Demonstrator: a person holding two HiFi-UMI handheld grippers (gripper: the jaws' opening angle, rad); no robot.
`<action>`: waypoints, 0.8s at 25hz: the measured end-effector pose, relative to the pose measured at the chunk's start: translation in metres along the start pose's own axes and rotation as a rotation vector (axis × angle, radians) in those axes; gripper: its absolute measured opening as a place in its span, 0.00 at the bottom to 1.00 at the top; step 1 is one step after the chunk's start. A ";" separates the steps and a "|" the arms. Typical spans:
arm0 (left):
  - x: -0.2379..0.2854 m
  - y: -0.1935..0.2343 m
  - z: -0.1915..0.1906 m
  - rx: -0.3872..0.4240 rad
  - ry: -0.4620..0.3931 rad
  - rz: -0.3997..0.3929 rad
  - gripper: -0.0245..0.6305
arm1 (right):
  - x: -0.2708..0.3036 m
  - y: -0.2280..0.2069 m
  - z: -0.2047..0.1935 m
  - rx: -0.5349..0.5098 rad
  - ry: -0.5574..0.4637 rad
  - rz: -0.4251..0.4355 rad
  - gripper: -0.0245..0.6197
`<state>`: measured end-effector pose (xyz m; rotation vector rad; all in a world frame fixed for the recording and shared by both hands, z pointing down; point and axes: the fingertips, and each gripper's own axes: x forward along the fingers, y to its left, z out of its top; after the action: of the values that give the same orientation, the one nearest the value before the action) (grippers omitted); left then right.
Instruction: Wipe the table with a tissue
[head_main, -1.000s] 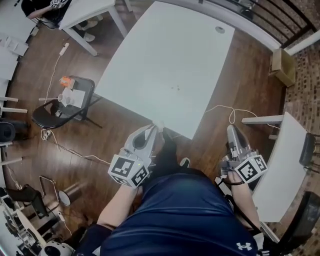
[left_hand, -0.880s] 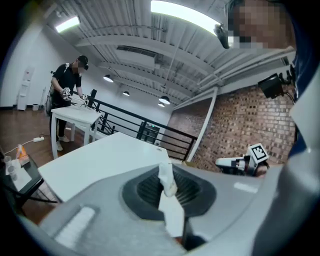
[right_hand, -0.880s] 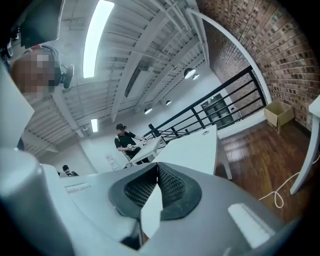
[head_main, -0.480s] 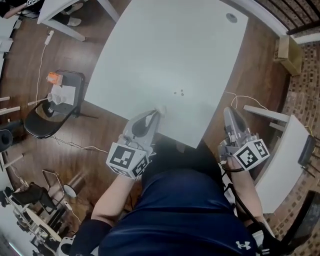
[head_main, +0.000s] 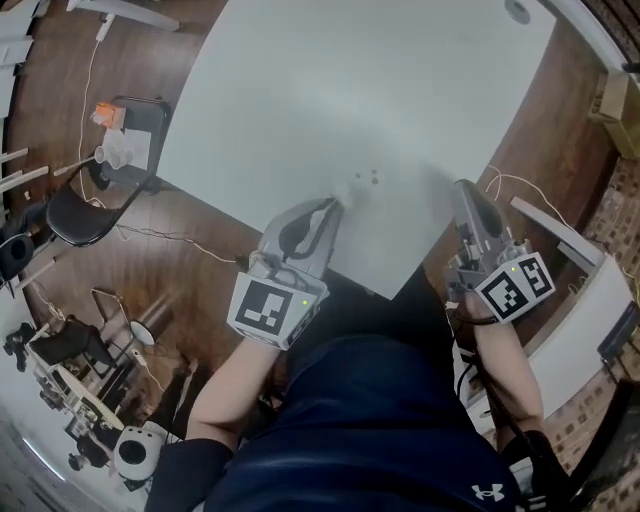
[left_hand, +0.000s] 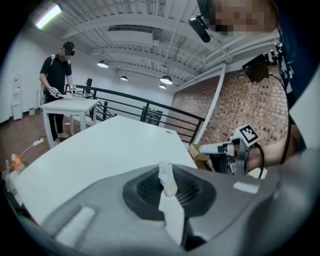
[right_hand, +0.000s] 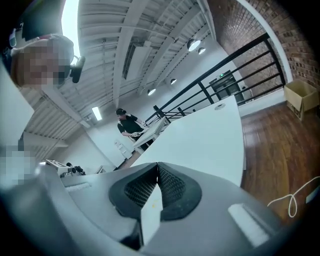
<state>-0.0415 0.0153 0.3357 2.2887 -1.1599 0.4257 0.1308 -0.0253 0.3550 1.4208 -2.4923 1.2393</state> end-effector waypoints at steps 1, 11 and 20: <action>0.006 -0.001 -0.004 0.021 0.020 -0.006 0.07 | 0.003 -0.002 -0.001 -0.011 0.008 0.003 0.05; 0.064 -0.020 -0.032 0.085 0.144 -0.131 0.07 | 0.032 -0.012 -0.016 -0.087 0.052 -0.002 0.05; 0.102 -0.031 -0.069 0.492 0.335 -0.105 0.07 | 0.044 -0.024 -0.026 -0.149 0.089 -0.007 0.05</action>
<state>0.0405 0.0050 0.4321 2.5313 -0.8265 1.1065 0.1135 -0.0471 0.4039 1.3093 -2.4608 1.0654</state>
